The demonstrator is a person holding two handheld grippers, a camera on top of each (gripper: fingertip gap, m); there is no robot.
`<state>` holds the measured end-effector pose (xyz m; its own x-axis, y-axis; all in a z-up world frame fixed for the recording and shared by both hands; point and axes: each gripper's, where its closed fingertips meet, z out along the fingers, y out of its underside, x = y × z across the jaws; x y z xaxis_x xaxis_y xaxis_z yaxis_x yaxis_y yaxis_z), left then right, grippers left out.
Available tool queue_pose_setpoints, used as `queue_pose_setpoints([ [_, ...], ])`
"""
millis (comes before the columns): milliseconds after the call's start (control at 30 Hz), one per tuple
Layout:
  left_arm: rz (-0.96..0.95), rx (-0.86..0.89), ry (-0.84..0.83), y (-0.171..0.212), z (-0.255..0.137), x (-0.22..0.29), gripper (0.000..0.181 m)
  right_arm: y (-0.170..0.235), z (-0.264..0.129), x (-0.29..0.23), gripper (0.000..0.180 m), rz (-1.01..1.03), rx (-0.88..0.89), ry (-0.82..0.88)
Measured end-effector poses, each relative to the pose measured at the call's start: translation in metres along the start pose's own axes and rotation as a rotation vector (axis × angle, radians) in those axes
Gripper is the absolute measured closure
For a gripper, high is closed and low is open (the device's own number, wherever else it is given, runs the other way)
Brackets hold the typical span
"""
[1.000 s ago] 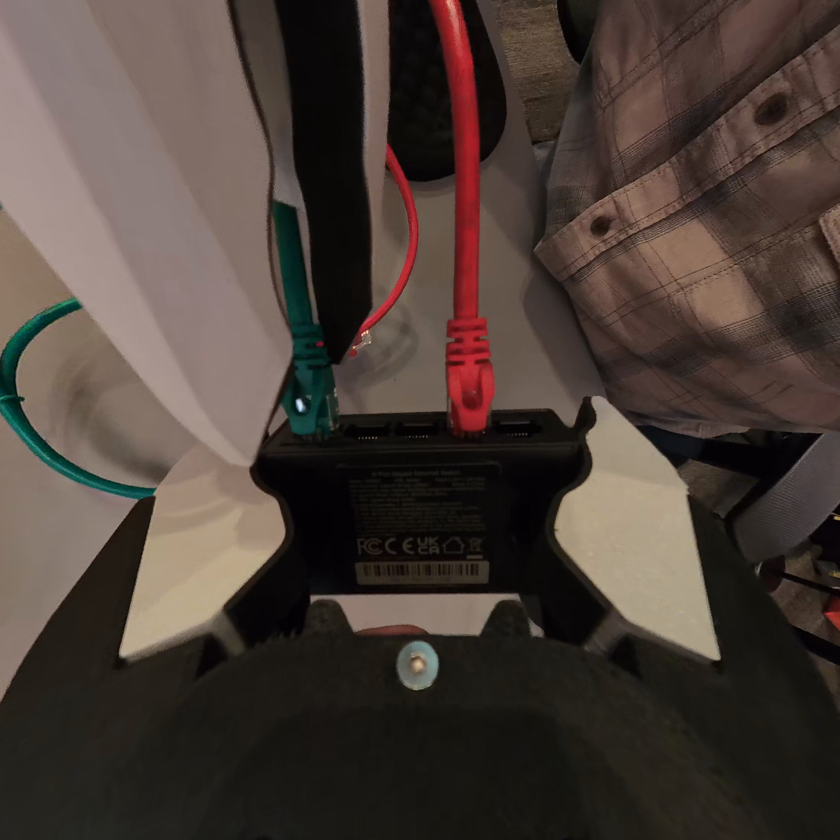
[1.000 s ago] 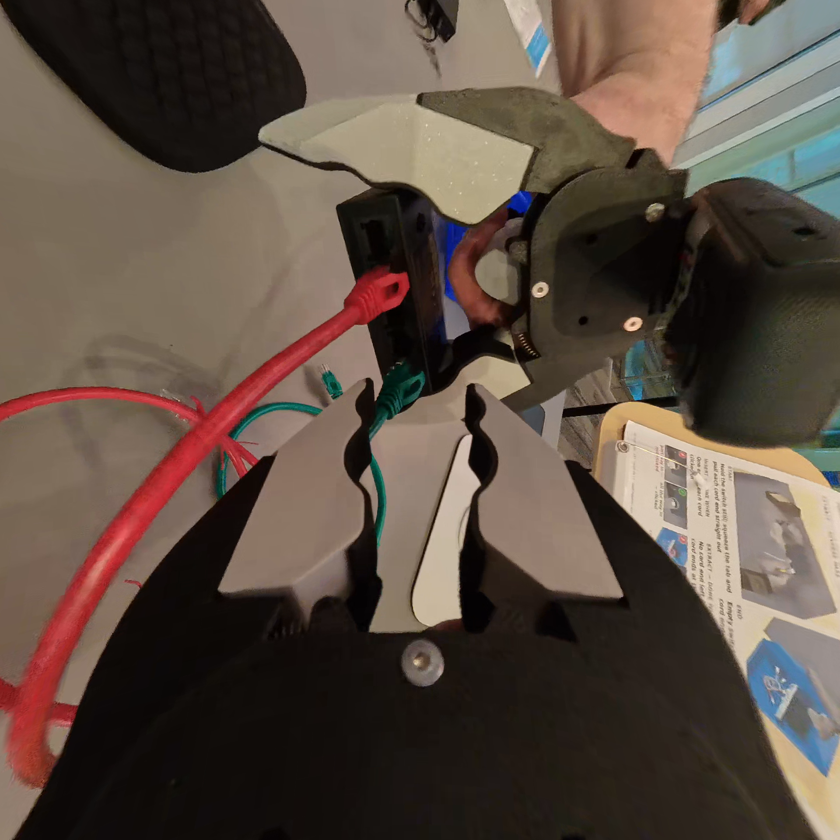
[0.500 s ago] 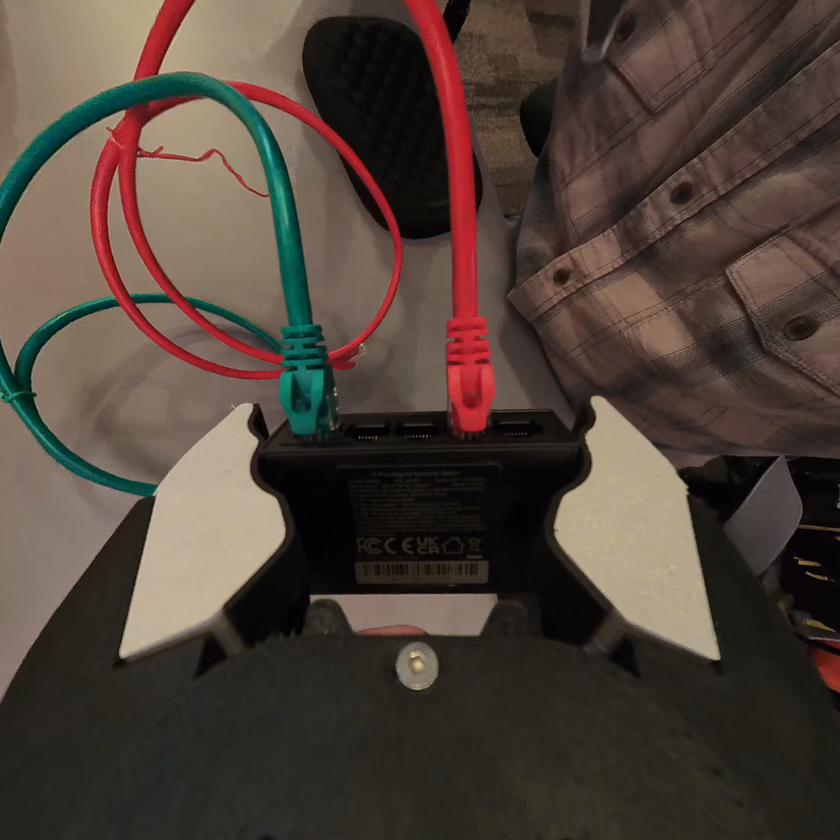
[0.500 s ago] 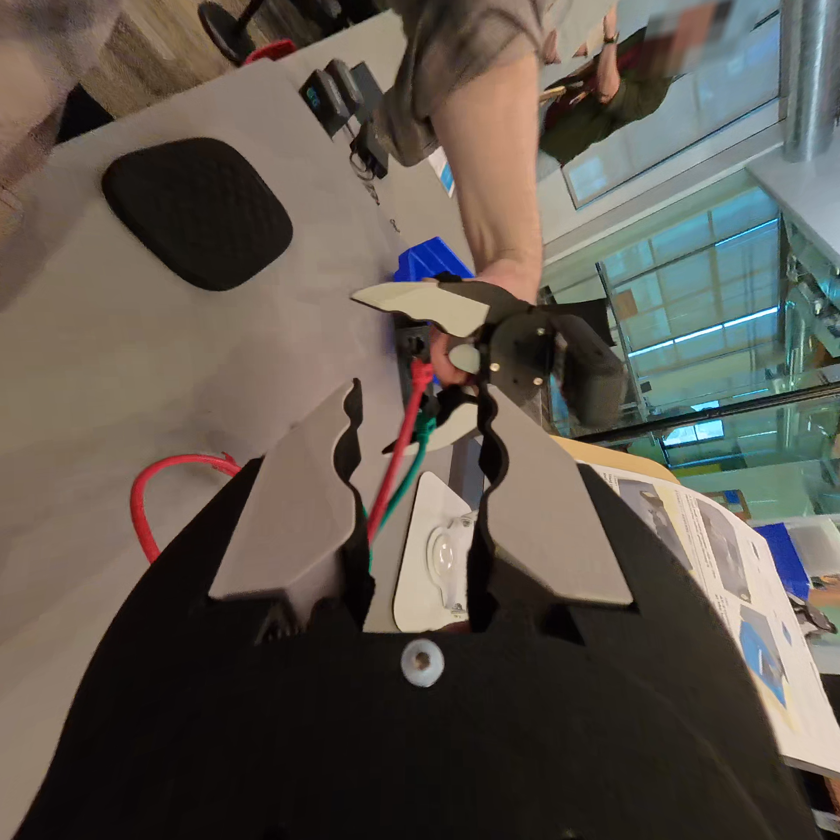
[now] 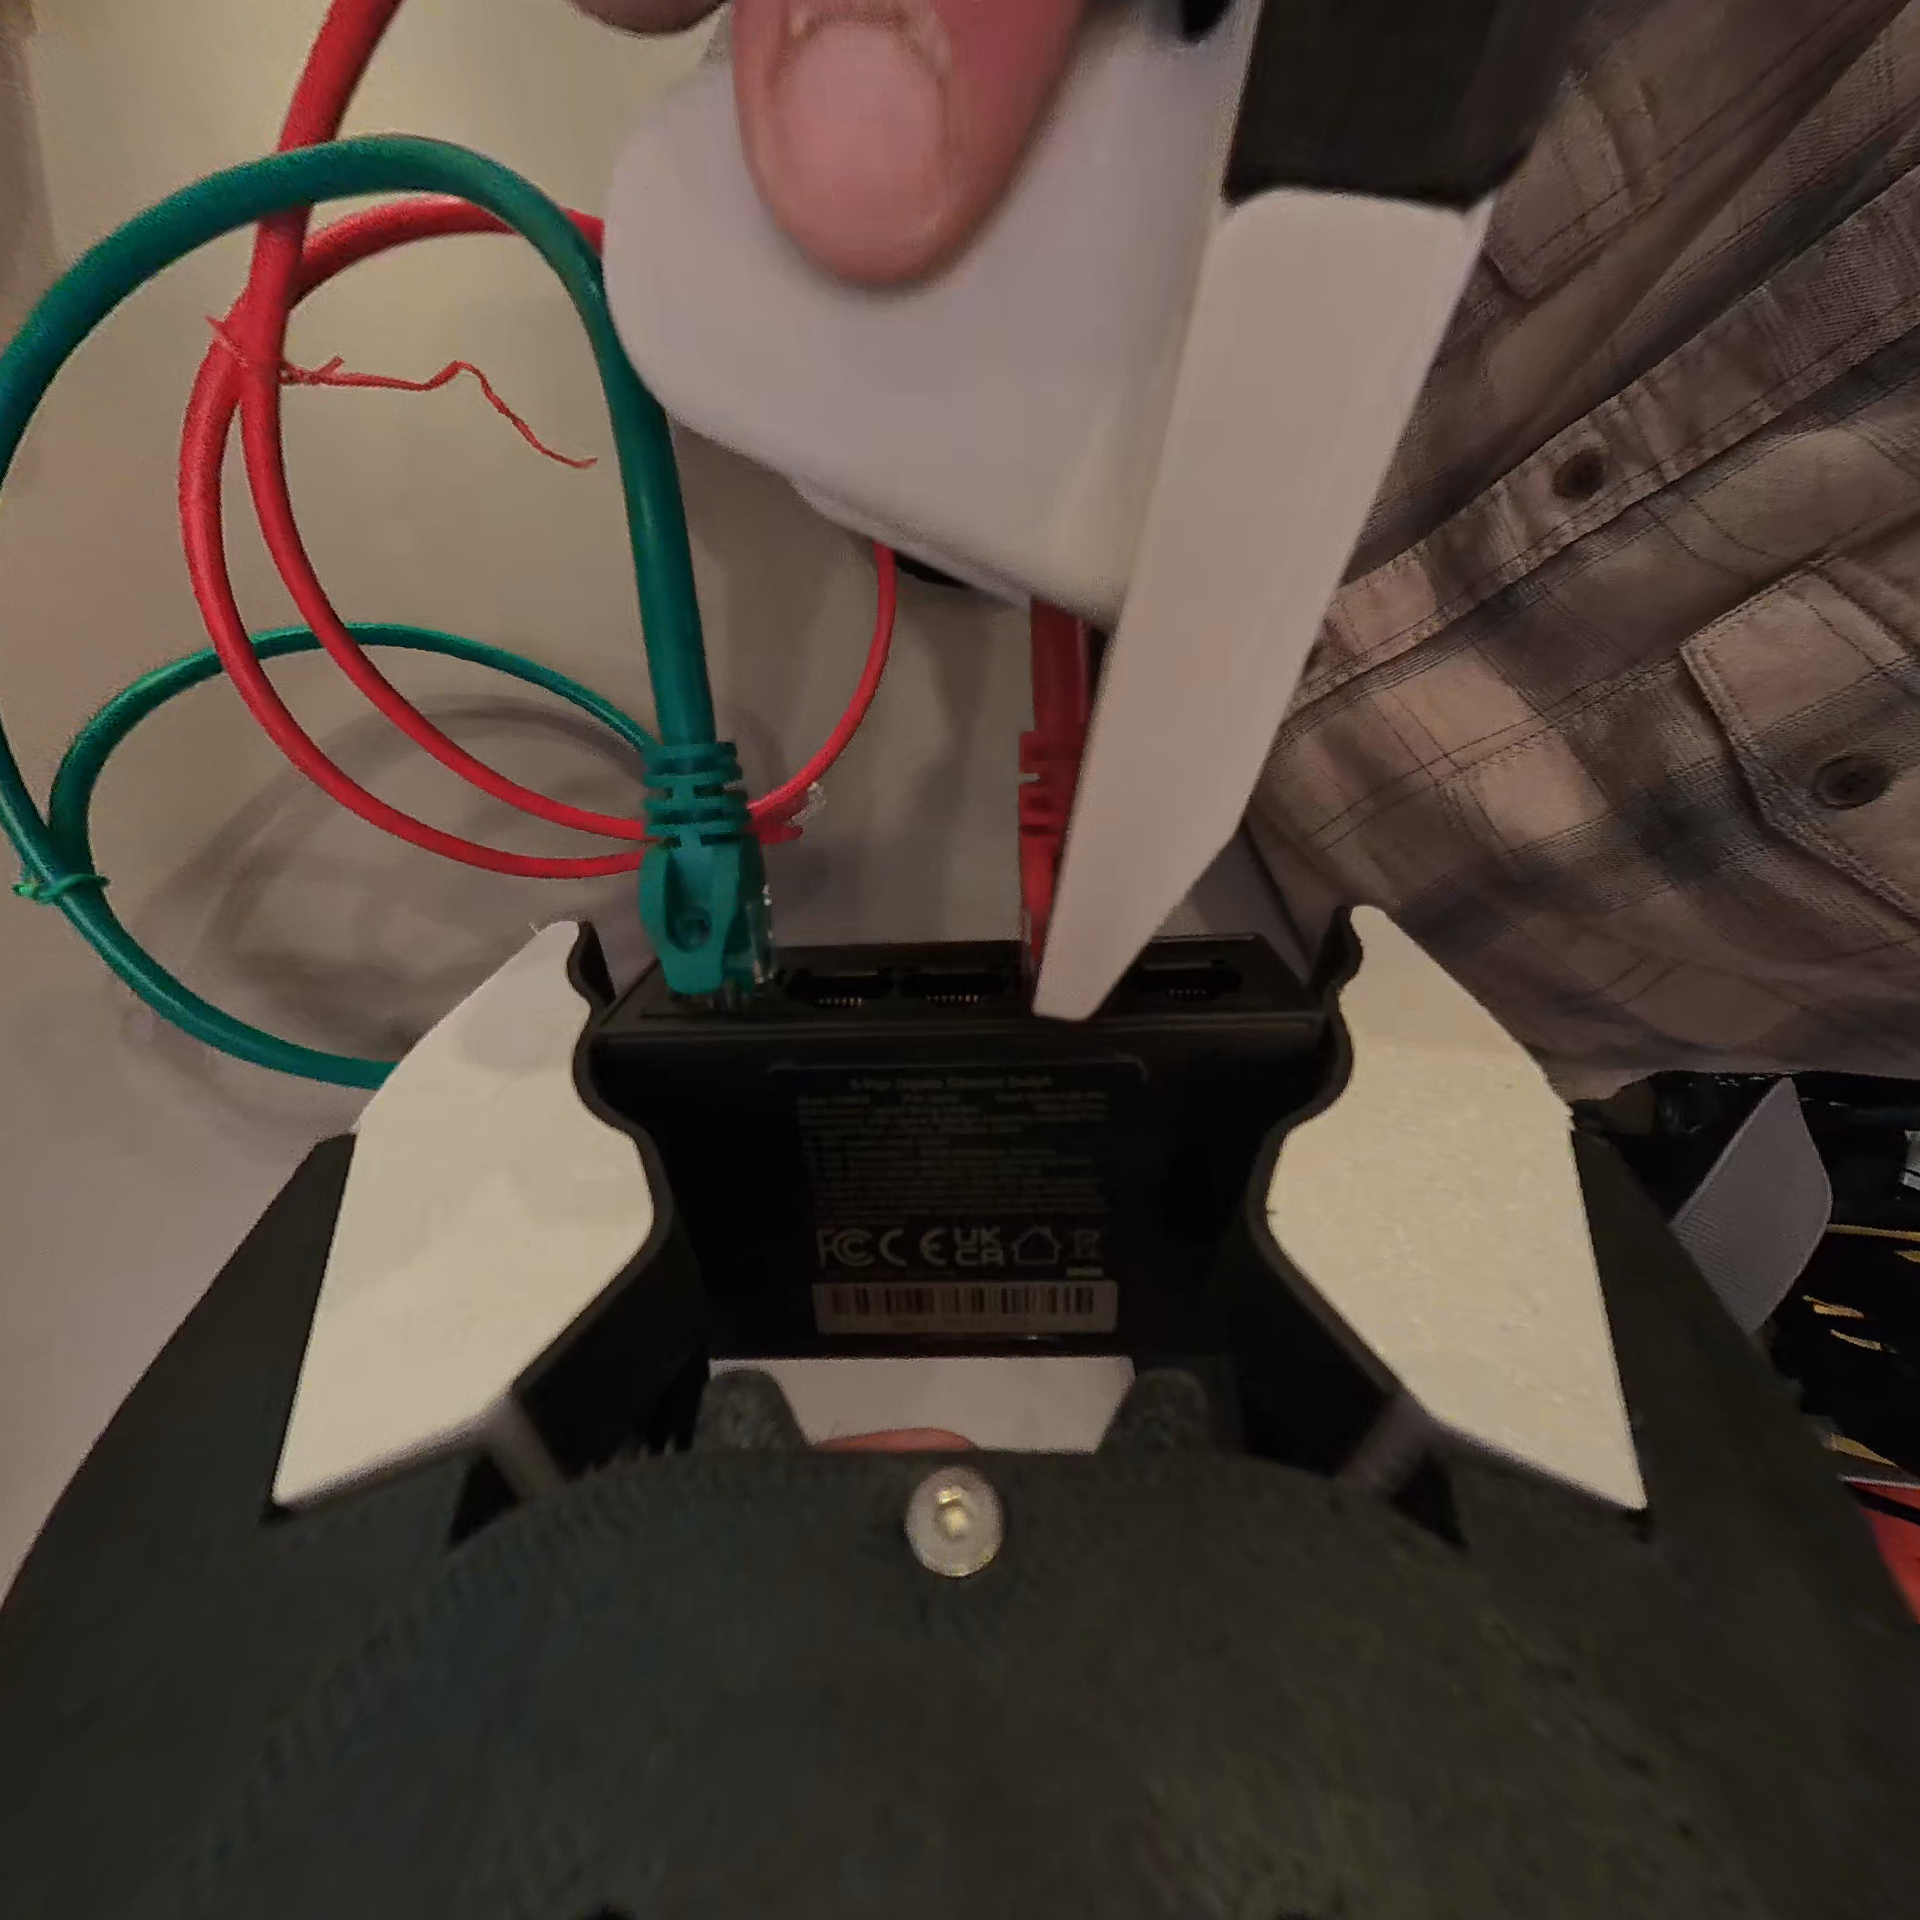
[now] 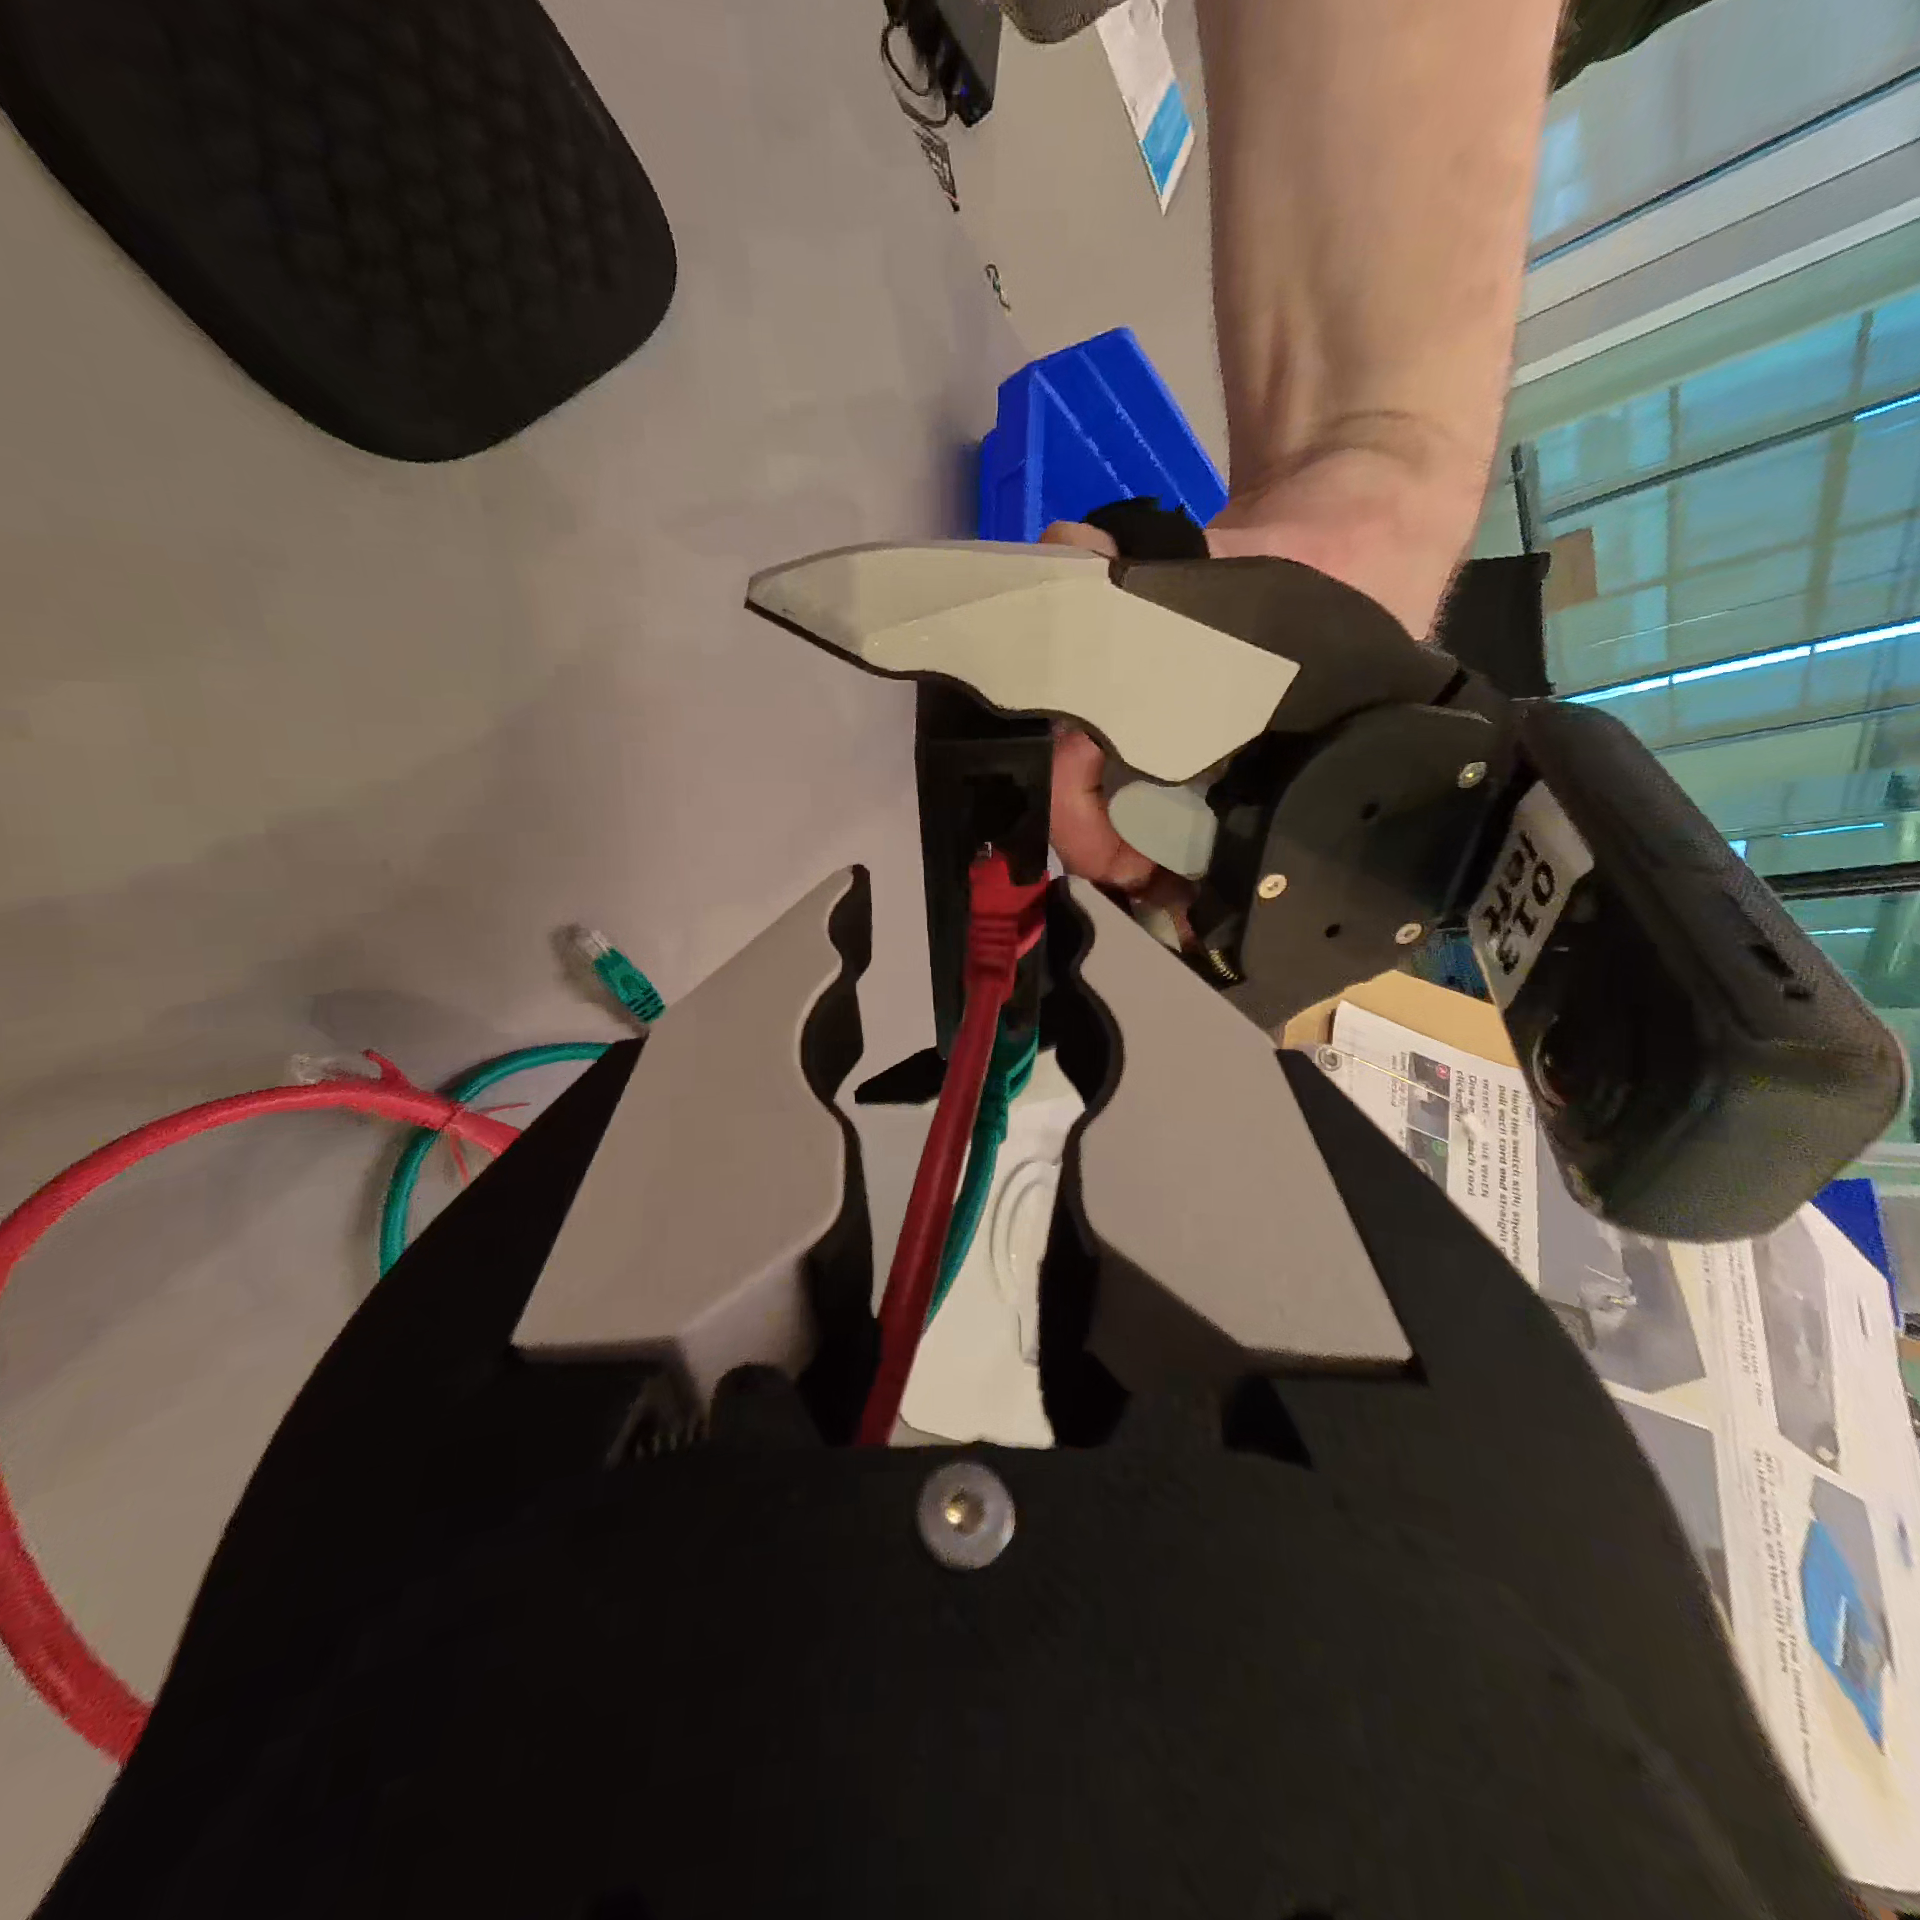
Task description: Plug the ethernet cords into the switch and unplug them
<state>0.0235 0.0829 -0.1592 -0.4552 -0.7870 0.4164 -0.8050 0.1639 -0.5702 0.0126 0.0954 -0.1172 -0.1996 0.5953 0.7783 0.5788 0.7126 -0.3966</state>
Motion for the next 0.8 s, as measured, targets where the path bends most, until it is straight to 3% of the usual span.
queue_pose_setpoints([
  [133,-0.013,0.001,0.008,0.000,0.001,-0.002,0.056,0.004,0.002,0.005,0.159,0.013,-0.007,0.010],
  [433,-0.008,-0.003,0.008,-0.001,0.001,-0.006,0.056,0.005,-0.009,0.007,0.149,0.047,0.017,-0.015],
  [533,-0.006,0.002,0.007,-0.003,0.000,-0.008,0.056,0.007,-0.014,0.007,0.160,0.056,0.016,-0.037],
  [800,-0.006,-0.034,0.007,-0.001,0.005,-0.009,0.056,0.010,-0.016,0.006,0.167,0.036,-0.014,-0.089],
])
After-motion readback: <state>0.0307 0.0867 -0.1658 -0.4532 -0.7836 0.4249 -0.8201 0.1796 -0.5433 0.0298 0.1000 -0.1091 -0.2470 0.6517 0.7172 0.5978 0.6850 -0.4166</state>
